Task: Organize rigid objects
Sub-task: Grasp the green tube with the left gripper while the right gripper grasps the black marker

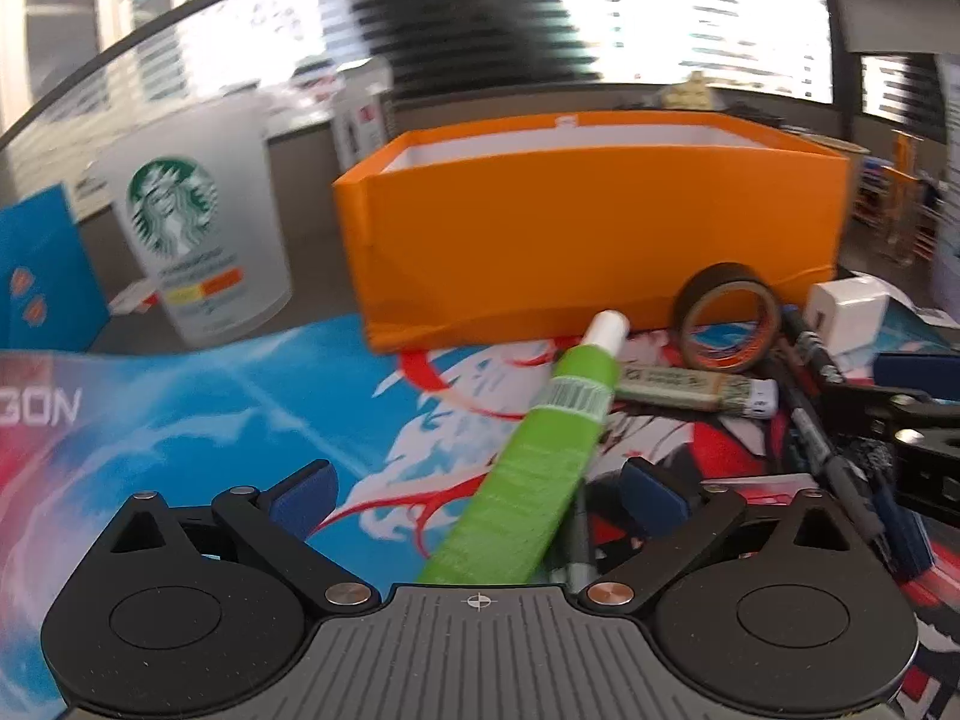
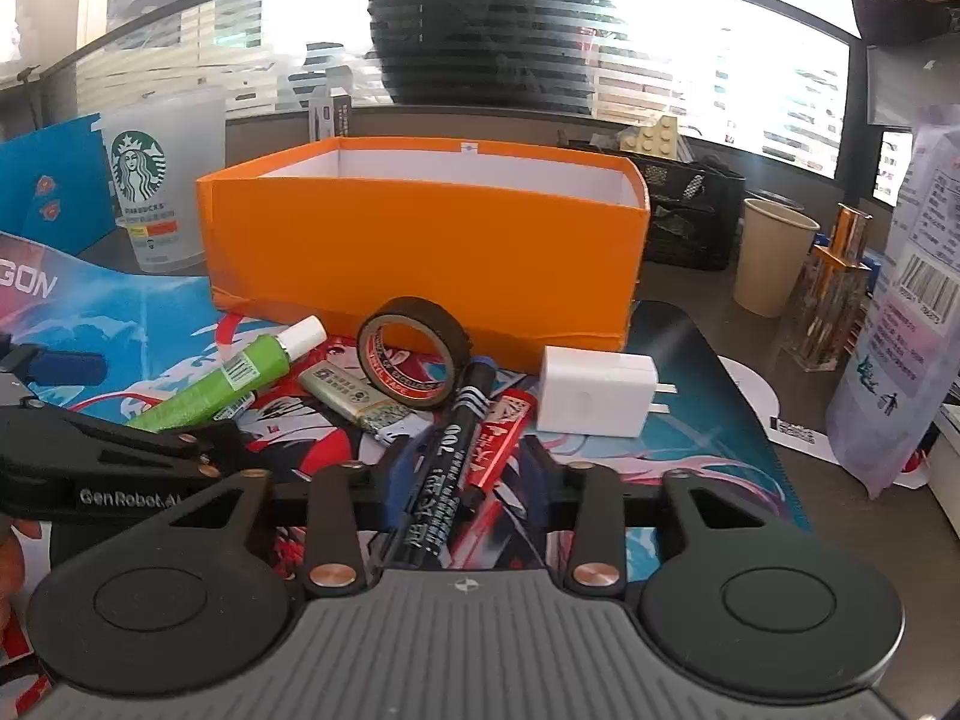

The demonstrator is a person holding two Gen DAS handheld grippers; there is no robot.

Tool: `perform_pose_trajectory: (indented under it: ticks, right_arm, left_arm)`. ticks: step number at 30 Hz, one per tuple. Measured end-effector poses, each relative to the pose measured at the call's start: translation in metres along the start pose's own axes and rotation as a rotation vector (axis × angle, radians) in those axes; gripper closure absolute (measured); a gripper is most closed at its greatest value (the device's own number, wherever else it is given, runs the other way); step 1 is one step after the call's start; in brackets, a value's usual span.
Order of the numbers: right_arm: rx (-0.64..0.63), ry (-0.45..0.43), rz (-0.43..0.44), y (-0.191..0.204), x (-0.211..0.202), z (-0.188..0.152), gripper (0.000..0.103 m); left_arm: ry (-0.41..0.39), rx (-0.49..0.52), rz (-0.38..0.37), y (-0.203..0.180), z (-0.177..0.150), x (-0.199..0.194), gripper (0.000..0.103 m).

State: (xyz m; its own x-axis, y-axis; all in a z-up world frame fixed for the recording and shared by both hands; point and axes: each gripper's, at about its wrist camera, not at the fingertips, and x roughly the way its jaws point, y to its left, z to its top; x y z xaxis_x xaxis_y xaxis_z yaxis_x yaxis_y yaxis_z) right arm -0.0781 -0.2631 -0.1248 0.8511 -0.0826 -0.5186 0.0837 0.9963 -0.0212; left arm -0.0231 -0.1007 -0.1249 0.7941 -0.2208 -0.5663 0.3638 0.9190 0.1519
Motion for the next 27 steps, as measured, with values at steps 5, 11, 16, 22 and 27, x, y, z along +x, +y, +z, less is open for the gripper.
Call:
perform_pose_trajectory:
  ticks: [5,11,16,22,27]
  right_arm:
    - [0.002,0.009,0.002,0.001,0.005,0.002,0.082]
    - [0.013,0.021,0.008,0.001,0.011,0.003,0.086]
    - [-0.006,0.018,-0.001,0.005,0.012,0.003,0.087]
    - [-0.003,0.022,0.001,0.004,0.014,0.005,0.089]
    - [-0.007,0.028,0.001,0.004,0.015,0.006,0.090]
  left_arm:
    - [0.016,0.041,-0.111,0.000,0.001,0.004,0.006]
    - [0.001,0.099,-0.182,0.000,0.002,0.007,0.010]
    - [0.014,0.094,-0.230,0.005,0.005,0.011,0.013]
    - [0.031,0.053,-0.291,0.016,0.009,0.016,0.039]
    - [0.026,0.049,-0.285,0.019,0.011,0.018,0.068]
